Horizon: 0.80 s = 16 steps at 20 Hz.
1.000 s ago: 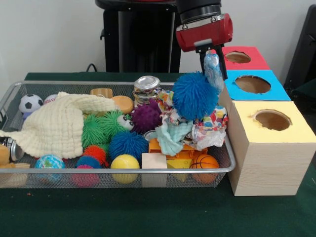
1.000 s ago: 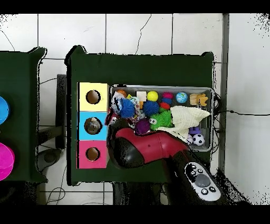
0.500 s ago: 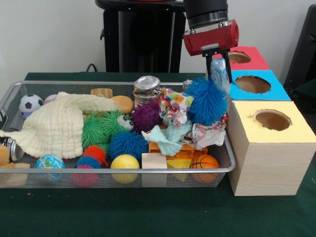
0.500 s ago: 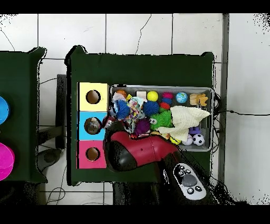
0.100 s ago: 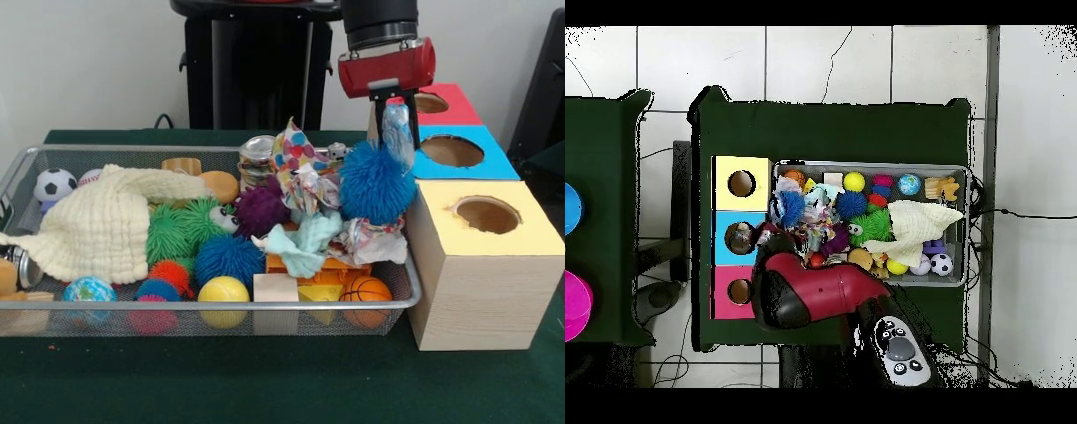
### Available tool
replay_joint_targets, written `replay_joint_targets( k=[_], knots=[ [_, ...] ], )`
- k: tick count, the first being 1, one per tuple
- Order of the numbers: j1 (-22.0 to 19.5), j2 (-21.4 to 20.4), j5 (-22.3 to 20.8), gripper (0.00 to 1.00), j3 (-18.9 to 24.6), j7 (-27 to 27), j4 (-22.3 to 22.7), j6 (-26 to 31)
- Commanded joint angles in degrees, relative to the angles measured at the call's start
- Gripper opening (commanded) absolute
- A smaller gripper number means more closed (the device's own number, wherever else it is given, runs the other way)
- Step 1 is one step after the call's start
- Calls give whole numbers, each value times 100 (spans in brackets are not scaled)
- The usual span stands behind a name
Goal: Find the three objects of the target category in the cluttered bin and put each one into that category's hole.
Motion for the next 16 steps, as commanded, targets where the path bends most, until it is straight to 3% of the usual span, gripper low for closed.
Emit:
replay_joint_targets(
  k=[1,7,11,16],
  knots=[
    [247,-145,462,0,-379,904,17,-254],
    [345,-241,609,0,-453,905,85,-202],
    [428,-41,653,0,-515,913,107,-361],
    [863,151,880,0,-798,990,49,-671]
  ],
)
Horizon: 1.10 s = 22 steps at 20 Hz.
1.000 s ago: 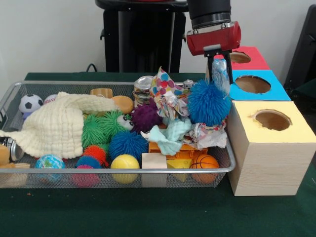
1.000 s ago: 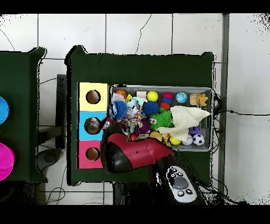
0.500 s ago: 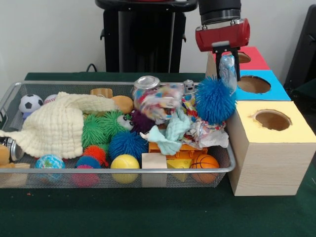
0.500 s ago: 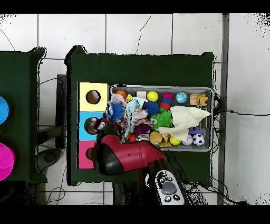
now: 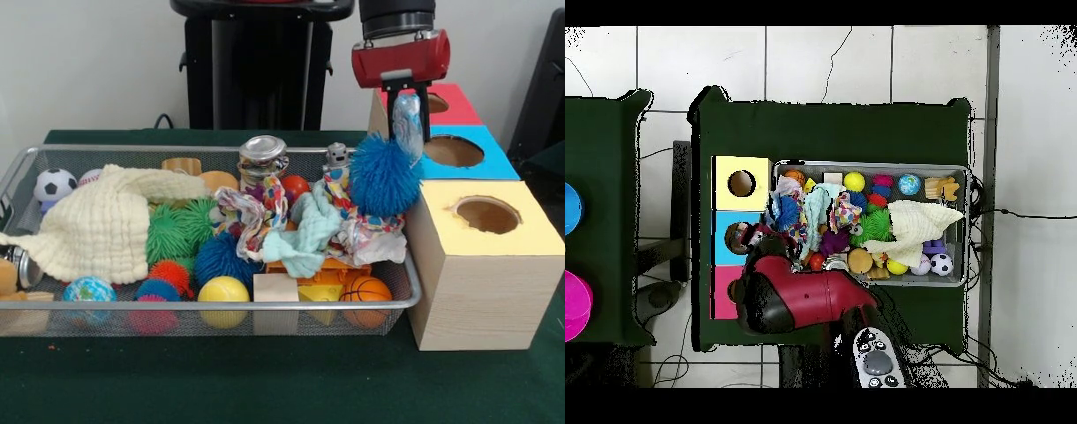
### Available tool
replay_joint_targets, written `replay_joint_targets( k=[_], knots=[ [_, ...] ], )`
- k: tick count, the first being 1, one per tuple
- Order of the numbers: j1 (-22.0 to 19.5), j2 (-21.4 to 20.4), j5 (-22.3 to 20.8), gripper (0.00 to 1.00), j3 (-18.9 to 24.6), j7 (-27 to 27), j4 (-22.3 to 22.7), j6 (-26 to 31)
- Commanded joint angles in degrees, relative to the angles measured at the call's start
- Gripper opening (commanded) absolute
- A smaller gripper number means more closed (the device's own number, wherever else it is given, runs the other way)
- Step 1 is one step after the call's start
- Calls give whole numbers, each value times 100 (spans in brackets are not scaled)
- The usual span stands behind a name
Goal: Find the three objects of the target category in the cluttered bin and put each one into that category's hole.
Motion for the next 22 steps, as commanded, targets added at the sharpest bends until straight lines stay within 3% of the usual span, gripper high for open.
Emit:
replay_joint_targets(
  k=[1,8,22],
  knots=[
    [422,293,485,0,-387,1000,25,-677],
    [917,632,870,0,-742,995,-31,-1080],
    [1021,850,1170,0,-810,992,1,-1136]
  ],
)
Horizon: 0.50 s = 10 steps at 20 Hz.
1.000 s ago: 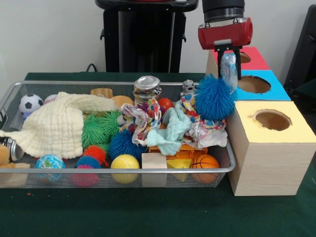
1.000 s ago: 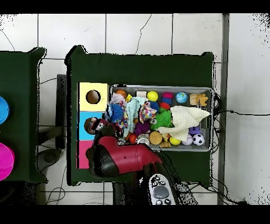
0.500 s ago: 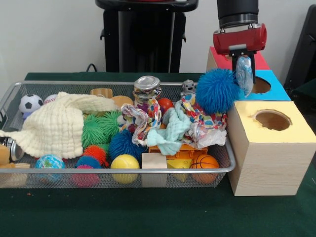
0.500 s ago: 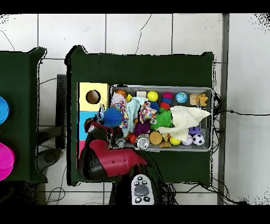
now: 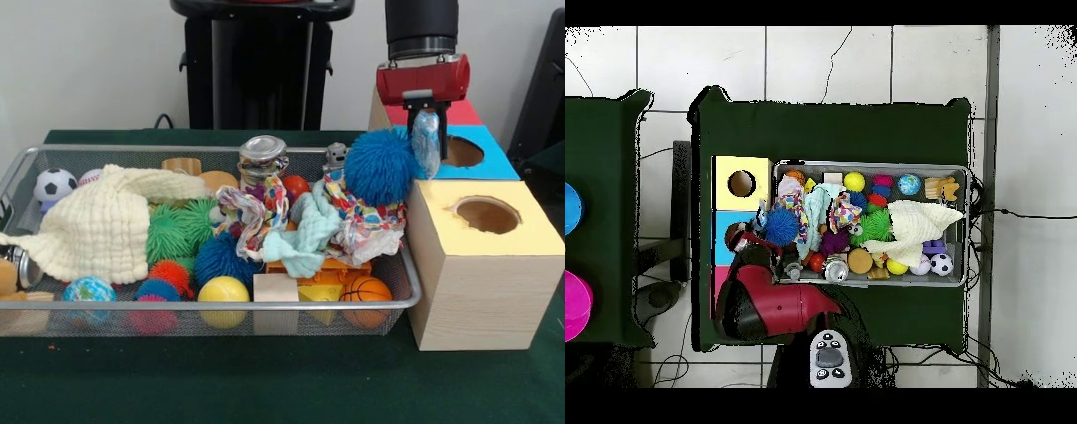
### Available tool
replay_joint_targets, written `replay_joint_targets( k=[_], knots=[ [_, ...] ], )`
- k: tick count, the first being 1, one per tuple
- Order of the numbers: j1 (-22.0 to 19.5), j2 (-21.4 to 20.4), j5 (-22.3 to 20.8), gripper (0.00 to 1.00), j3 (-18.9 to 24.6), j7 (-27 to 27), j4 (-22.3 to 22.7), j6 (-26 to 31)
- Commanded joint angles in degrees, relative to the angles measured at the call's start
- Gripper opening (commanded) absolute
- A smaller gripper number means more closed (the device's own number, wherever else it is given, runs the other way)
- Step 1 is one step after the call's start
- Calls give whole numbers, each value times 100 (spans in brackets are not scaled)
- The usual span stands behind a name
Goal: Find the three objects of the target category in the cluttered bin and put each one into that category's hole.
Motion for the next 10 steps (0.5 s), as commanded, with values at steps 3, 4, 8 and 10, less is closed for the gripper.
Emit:
replay_joint_targets(
  k=[3,4,8,10],
  knots=[
    [-28,159,361,0,18,1010,68,-227],
    [18,119,398,0,-8,1014,106,-212],
    [128,74,445,0,-23,1047,189,-269],
    [150,44,444,0,-15,1081,241,-309]
  ],
)
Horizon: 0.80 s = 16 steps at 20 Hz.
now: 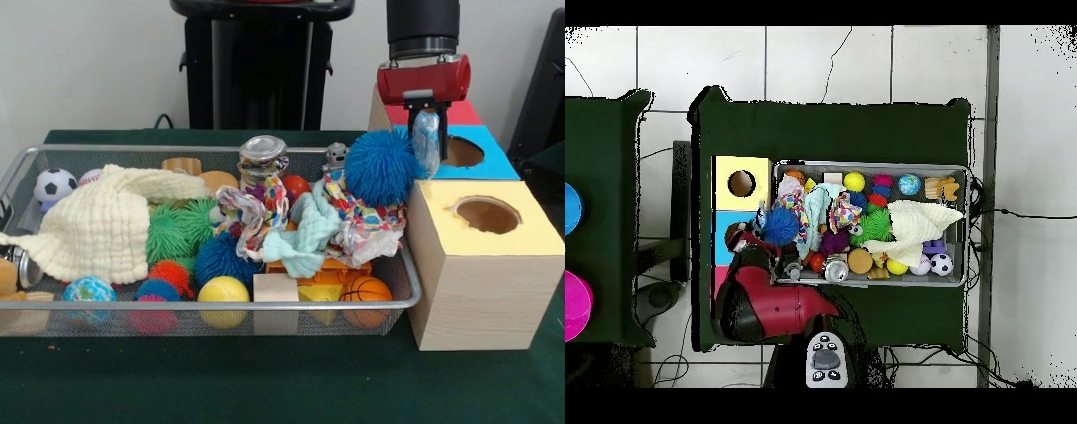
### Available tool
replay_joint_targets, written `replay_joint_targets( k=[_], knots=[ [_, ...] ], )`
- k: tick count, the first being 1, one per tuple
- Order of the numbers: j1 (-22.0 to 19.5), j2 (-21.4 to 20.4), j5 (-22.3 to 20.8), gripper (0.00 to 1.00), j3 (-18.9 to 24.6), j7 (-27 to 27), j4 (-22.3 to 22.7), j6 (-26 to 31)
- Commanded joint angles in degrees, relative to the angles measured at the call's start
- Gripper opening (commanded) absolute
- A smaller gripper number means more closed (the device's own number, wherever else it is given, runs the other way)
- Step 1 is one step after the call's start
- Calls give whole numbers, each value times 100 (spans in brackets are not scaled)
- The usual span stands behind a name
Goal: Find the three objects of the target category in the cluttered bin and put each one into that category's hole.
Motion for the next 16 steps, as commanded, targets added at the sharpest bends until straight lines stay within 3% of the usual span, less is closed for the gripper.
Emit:
replay_joint_targets(
  k=[1,9,16],
  knots=[
    [40,-7,319,0,74,1108,245,-253],
    [14,-304,287,0,228,1355,755,-317],
    [-66,-299,-27,0,575,1164,762,-358]
  ],
)
